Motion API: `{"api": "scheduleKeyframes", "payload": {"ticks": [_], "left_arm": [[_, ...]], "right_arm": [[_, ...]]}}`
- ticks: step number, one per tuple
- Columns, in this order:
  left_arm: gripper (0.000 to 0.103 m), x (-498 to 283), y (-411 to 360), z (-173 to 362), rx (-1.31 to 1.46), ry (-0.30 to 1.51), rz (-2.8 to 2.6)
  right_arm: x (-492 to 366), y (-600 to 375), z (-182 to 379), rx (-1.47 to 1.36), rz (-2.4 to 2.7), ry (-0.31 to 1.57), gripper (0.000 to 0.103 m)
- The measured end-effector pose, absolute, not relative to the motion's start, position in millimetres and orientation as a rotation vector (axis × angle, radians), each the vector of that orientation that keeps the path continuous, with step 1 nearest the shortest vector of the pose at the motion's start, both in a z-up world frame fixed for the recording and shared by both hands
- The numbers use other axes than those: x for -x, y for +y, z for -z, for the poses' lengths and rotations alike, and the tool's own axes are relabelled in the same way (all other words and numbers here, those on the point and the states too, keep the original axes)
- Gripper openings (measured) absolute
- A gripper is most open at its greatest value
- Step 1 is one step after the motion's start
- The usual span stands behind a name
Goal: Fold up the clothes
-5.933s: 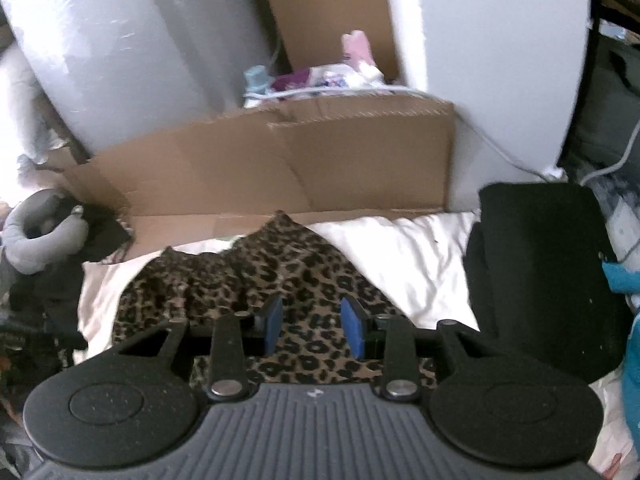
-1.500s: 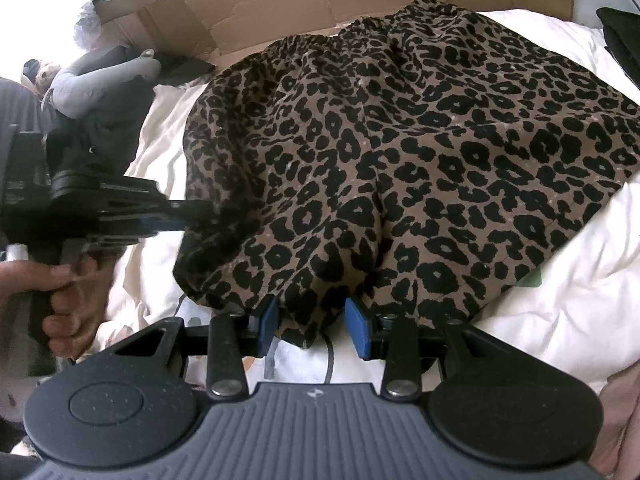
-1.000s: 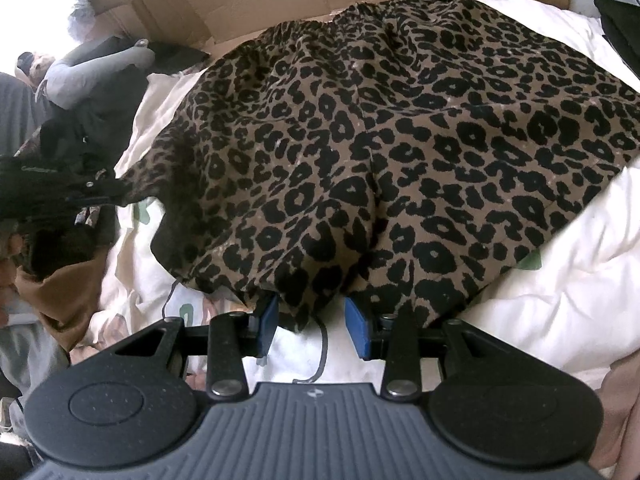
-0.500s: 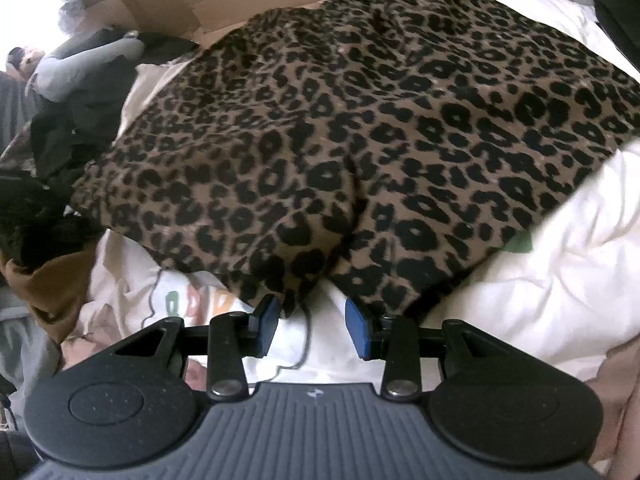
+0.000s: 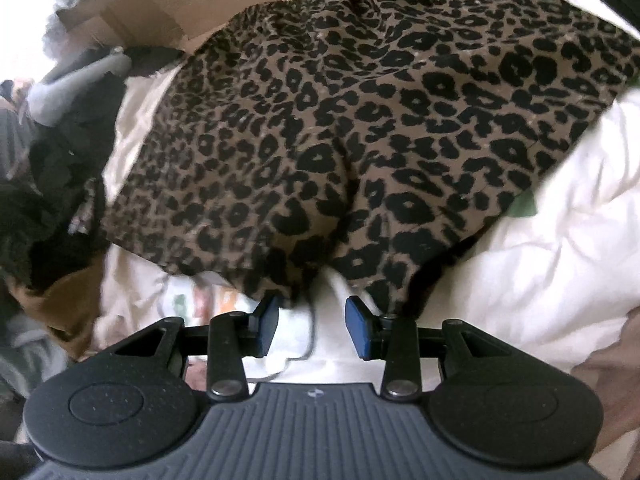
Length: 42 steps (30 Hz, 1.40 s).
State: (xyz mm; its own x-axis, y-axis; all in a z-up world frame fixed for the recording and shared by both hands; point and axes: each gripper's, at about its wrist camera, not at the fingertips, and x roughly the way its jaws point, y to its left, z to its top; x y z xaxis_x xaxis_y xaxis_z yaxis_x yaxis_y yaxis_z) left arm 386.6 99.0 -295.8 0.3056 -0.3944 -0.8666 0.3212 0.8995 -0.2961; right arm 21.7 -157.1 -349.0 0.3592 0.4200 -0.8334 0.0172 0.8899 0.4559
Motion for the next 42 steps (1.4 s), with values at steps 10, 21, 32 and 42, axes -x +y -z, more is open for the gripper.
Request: {"api": "scheduleKeyframes", "payload": {"ticks": [10,21,32,42], "left_arm": [[0.043,-386,81,343,-0.062,1.21,0.496],[0.009,-387,78,355,-0.108,1.237,0.517],[0.003,-384,73,296,-0.155,1.071,0.491],[0.013,-393,80,302,-0.073,1.122,0.474]], "right_arm": [[-24,-137,356,-0.408,-0.268,1.201,0.044],[-26,-135,358,-0.424,-0.214,1.19,0.018],[-22,-138,343,-0.284,-0.162,1.199,0.0],[-10,-150,347,-0.251,-0.122,1.241,0.0]]}}
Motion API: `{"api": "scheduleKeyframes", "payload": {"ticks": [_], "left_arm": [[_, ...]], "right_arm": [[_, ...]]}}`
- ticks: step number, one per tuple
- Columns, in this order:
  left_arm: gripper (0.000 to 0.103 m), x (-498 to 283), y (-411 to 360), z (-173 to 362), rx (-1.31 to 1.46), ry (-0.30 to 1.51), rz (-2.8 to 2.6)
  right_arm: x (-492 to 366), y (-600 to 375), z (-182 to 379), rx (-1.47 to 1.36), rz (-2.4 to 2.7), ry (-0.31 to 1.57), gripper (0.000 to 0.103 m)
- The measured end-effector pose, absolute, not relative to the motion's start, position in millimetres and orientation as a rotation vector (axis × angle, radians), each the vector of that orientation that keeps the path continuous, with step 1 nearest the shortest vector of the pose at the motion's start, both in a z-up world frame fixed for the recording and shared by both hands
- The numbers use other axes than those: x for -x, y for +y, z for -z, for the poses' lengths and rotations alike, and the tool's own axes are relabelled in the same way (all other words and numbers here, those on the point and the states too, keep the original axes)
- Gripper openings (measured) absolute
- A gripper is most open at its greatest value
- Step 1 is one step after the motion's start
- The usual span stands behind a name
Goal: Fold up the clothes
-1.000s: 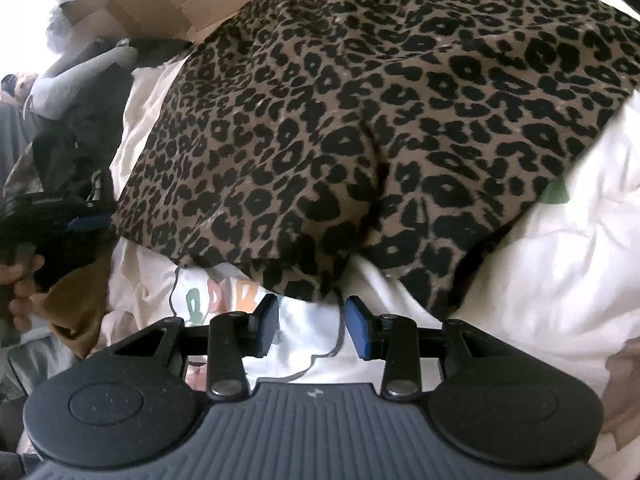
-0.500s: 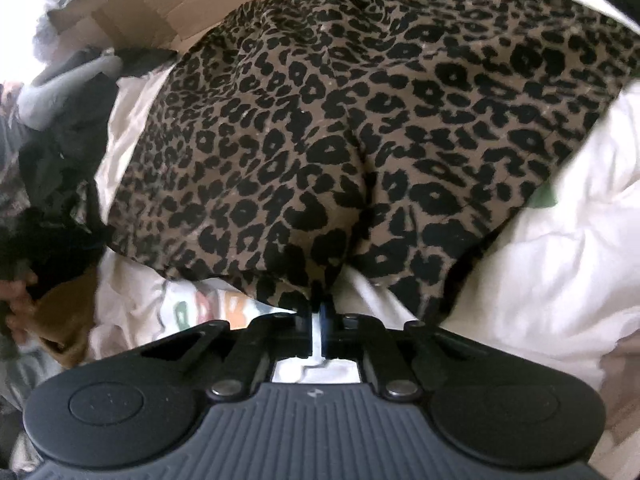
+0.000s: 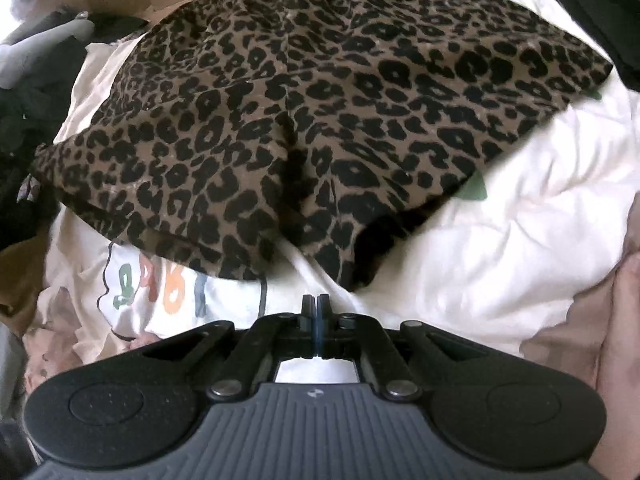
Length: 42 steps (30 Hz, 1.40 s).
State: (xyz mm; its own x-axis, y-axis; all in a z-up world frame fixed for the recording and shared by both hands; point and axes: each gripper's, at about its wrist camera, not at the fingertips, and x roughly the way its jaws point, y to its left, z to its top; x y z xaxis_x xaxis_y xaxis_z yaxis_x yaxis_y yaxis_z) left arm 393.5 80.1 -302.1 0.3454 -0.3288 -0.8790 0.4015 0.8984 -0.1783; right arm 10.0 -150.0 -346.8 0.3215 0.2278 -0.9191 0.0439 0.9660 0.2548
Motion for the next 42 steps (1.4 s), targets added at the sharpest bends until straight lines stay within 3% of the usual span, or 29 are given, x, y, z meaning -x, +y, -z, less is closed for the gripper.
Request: {"api": "scheduleKeyframes", "payload": {"ticks": [4,6,8,14,16,19,21,22,23,26,28,31,32,33,34,35,42], "left_arm": [[0.03,-395,95,301,0.008,1.115,0.427],[0.036,-397,102,296,0.048,1.091,0.419],[0.037,-399,101,296,0.043,1.087,0.427],[0.04,-401,87,318,0.004,1.129,0.496],[0.04,-400,83,329,-0.021,1.143,0.496],[0.04,-399,81,339,-0.047,1.151,0.495],[0.041,-398,80,341,-0.064,1.153,0.504],[0.042,-398,80,341,-0.071,1.154,0.507],[0.042,-398,80,342,-0.074,1.157,0.511],[0.047,-397,79,343,-0.076,1.165,0.523],[0.059,-395,77,344,-0.081,1.169,0.546],[0.067,-389,70,350,-0.095,1.18,0.58],[0.065,-387,68,353,-0.12,1.183,0.578],[0.056,-385,65,356,-0.147,1.182,0.571],[0.024,-386,66,357,-0.136,1.198,0.565],[0.004,-387,68,359,-0.113,1.218,0.559],[0.004,-382,72,330,-0.145,1.166,0.541]], "right_arm": [[-7,-155,333,-0.377,-0.17,1.162,0.006],[-7,-154,327,-0.401,-0.182,1.128,0.019],[-11,-155,326,-0.452,-0.172,1.109,0.04],[-29,-174,354,-0.743,-0.124,1.193,0.046],[-34,-183,369,-0.896,-0.091,1.242,0.046],[-41,-182,376,-0.836,-0.079,1.283,0.044],[-42,-181,379,-0.807,-0.091,1.31,0.027],[-43,-181,380,-0.792,-0.098,1.324,0.008],[-43,-180,381,-0.762,-0.099,1.335,0.002],[-41,-185,380,-0.727,-0.089,1.332,0.002],[-39,-190,379,-0.712,-0.073,1.327,0.002],[-38,-192,378,-0.695,-0.071,1.326,0.002],[-37,-192,378,-0.688,-0.073,1.327,0.002],[-37,-192,378,-0.681,-0.075,1.327,0.002],[-37,-192,378,-0.681,-0.076,1.326,0.002],[-37,-192,378,-0.684,-0.077,1.325,0.002],[-38,-190,379,-0.686,-0.094,1.328,0.002]]}}
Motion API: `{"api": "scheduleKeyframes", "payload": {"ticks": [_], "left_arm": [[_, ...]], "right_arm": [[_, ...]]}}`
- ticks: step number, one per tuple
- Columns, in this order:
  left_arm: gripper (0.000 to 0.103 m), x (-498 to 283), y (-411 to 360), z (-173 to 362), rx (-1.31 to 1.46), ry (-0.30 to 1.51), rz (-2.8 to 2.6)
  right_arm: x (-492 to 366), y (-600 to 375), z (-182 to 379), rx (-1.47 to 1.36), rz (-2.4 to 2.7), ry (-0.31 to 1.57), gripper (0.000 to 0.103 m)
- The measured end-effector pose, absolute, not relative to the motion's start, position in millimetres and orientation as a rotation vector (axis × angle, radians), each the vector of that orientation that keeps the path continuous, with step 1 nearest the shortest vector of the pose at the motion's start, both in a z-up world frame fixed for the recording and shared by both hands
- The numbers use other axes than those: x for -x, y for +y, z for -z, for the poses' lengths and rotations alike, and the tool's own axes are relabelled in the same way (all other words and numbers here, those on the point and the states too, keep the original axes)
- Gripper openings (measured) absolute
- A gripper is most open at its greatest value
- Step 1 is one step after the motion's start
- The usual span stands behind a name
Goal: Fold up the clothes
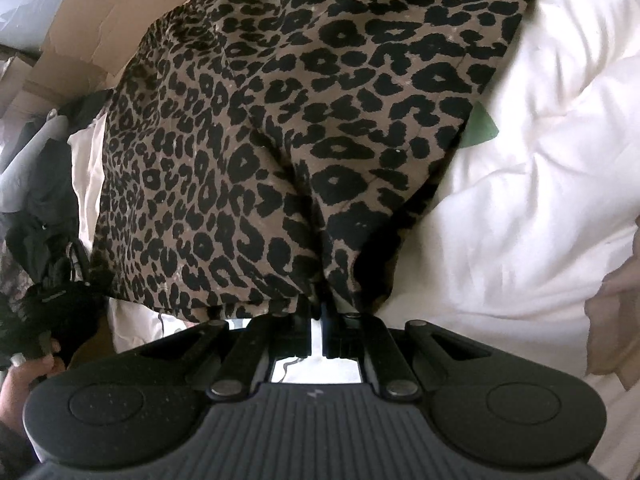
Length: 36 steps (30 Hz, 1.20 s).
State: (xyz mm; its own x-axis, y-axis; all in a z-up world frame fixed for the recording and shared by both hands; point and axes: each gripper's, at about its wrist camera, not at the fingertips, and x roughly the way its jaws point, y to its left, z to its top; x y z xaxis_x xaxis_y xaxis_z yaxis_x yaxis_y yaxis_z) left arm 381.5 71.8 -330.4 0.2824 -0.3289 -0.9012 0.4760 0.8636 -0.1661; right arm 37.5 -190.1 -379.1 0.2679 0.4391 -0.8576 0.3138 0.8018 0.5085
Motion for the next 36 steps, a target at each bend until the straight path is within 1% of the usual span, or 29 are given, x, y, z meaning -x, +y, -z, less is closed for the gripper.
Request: {"api": "scheduleKeyframes", "payload": {"ticks": [4,7,8,9,10,11,12,13,14,15,16,18,21,23,26,33,36], "left_arm": [[0.004,-383,78,322,-0.14,1.167,0.512],[0.005,-385,78,332,-0.162,1.188,0.501],[0.006,-386,78,336,-0.167,1.196,0.495],[0.012,-387,78,336,-0.165,1.198,0.486],[0.018,-387,79,336,-0.16,1.197,0.475],[0.019,-388,80,336,-0.155,1.196,0.464],[0.028,-388,80,333,-0.144,1.189,0.457],[0.036,-388,79,329,-0.139,1.178,0.456],[0.038,-387,77,325,-0.138,1.167,0.457],[0.042,-387,76,321,-0.136,1.155,0.457],[0.044,-387,74,317,-0.135,1.144,0.46],[0.045,-386,70,309,-0.13,1.123,0.471],[0.05,-381,61,300,-0.109,1.105,0.495],[0.051,-378,51,297,-0.106,1.097,0.519],[0.051,-373,34,296,-0.121,1.078,0.558],[0.052,-363,-5,307,-0.101,1.101,0.629],[0.061,-351,-22,313,-0.119,1.086,0.657]], "right_arm": [[-39,-180,378,-0.672,-0.124,1.336,0.002],[-39,-174,380,-0.643,-0.141,1.351,0.002],[-40,-172,380,-0.632,-0.148,1.357,0.002],[-40,-171,380,-0.619,-0.157,1.365,0.003],[-42,-170,379,-0.605,-0.164,1.373,0.006],[-42,-169,375,-0.591,-0.173,1.366,0.008],[-43,-169,371,-0.577,-0.181,1.355,0.012],[-43,-168,366,-0.564,-0.19,1.344,0.022],[-44,-168,360,-0.553,-0.196,1.324,0.034],[-44,-169,354,-0.541,-0.198,1.3,0.039],[-44,-170,347,-0.528,-0.199,1.276,0.041],[-45,-173,336,-0.519,-0.204,1.242,0.041],[-48,-183,326,-0.523,-0.214,1.206,0.041],[-52,-189,321,-0.524,-0.22,1.189,0.041],[-59,-194,309,-0.449,-0.208,1.15,0.042],[-91,-215,321,-0.324,-0.141,1.124,0.042],[-112,-224,328,-0.264,-0.11,1.111,0.043]]}}
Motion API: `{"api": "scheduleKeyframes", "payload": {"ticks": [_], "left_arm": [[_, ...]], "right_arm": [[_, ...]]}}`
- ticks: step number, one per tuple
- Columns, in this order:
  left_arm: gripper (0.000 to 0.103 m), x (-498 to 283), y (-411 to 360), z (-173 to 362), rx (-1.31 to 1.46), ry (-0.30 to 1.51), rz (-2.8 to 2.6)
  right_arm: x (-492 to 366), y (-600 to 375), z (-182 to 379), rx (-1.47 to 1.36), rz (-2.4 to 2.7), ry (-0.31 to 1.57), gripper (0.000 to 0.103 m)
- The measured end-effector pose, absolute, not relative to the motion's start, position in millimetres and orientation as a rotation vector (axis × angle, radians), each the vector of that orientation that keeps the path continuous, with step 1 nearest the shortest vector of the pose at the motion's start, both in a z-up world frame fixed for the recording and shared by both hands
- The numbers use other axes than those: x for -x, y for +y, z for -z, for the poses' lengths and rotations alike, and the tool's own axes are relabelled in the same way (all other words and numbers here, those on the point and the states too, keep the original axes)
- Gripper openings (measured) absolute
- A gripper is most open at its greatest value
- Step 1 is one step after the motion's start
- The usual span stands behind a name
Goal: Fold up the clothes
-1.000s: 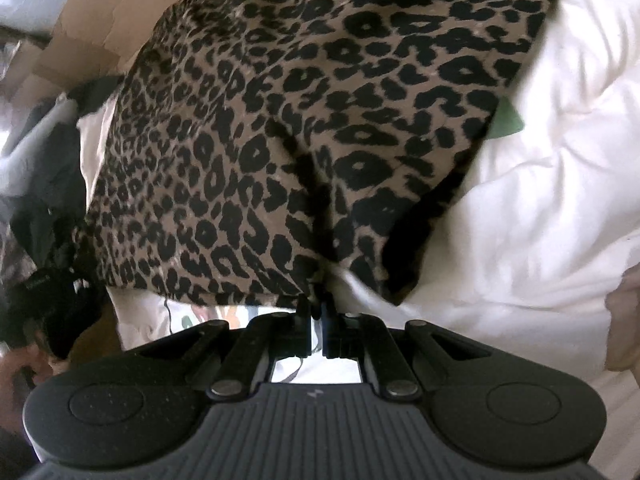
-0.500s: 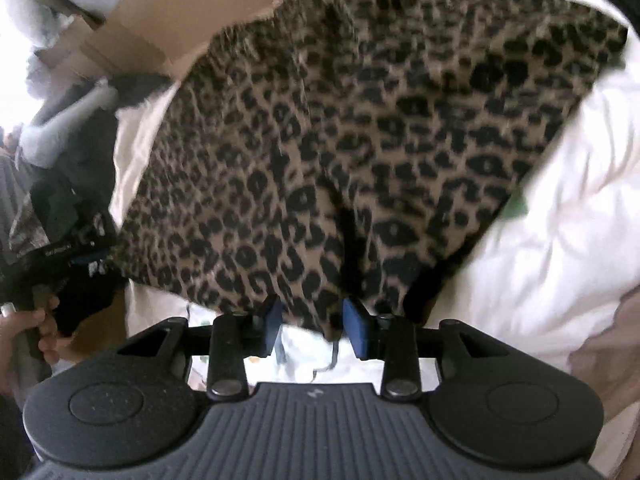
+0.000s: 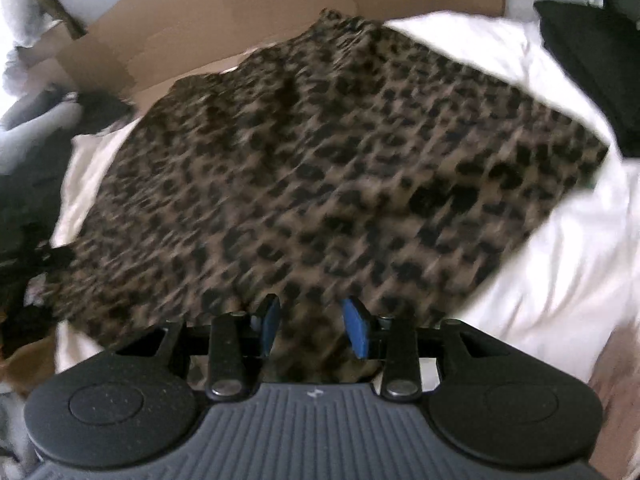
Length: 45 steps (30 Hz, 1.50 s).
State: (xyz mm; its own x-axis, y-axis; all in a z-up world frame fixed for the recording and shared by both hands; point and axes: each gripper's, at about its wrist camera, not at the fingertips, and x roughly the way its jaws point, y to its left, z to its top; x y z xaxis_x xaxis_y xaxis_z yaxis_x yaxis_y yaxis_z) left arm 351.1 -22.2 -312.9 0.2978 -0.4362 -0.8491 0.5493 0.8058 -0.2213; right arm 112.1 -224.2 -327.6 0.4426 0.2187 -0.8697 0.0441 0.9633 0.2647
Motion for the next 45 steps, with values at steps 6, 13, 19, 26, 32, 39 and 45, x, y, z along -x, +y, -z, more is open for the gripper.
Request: {"api": "scheduleKeyframes", "payload": {"ticks": [6,13,19,26,32,39,45], "left_arm": [[0.062,-339,-46,337,-0.138,1.108,0.683],[0.063,-324,-54,363,-0.199,1.118,0.683],[0.065,-305,-48,364,-0.262,1.106,0.683],[0.065,-297,-44,358,-0.303,1.122,0.694],[0.063,-312,-45,329,-0.224,1.089,0.711],[0.063,-357,-83,321,-0.203,1.003,0.728],[0.063,-396,-105,330,-0.146,0.99,0.687]], "right_arm": [[-143,-244,344,-0.165,-0.063,1.101,0.042],[-134,-240,370,-0.04,-0.05,1.11,0.042],[-114,-246,367,-0.013,-0.058,1.128,0.042],[-105,-253,365,-0.036,-0.045,1.186,0.042],[-111,-255,340,-0.068,-0.06,1.104,0.041],[-144,-264,331,-0.079,-0.061,1.032,0.041],[-191,-268,332,-0.013,-0.08,1.014,0.041]]}}
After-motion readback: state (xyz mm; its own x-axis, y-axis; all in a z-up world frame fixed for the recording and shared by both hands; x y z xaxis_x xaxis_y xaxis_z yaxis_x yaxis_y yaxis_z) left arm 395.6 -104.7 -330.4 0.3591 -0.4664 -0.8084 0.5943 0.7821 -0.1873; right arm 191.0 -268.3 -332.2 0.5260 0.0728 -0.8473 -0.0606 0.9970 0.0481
